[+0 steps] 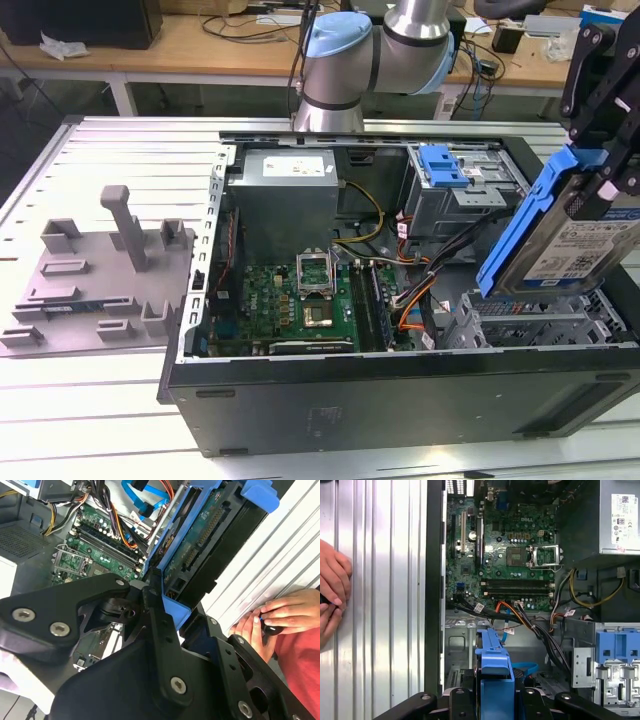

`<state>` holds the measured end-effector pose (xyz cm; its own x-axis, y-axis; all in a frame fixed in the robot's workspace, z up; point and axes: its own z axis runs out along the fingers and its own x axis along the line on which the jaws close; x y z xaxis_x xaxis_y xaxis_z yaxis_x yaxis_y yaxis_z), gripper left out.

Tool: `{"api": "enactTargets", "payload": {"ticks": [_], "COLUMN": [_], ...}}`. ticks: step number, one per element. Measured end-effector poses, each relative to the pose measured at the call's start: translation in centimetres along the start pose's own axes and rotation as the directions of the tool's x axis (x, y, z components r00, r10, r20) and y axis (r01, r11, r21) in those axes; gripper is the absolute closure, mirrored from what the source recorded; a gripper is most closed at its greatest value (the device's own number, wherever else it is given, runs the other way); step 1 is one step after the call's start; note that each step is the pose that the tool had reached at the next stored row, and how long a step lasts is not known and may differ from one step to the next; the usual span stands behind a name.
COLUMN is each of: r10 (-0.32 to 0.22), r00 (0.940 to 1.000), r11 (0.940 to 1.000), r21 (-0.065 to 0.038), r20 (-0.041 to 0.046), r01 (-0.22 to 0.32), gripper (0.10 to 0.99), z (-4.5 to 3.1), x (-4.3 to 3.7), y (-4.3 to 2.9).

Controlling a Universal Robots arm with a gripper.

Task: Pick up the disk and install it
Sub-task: 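Insert the disk into the insertion slot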

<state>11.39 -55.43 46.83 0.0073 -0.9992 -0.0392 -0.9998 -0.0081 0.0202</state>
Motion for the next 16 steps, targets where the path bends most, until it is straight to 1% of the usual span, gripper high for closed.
{"api": "enactTargets", "payload": {"ticks": [5,16], "r10": [-0.001,-0.001], "r00": [1.0000,1.0000], "r11": [1.0000,1.0000], "r21": [0.000,0.000], "r20": [-0.0002,-0.0001], "r01": [0.001,0.001], "gripper": [0.718,0.718], "z": [0.19,0.87], "x": [0.00,0.03], "y": [0.00,-0.10]}}
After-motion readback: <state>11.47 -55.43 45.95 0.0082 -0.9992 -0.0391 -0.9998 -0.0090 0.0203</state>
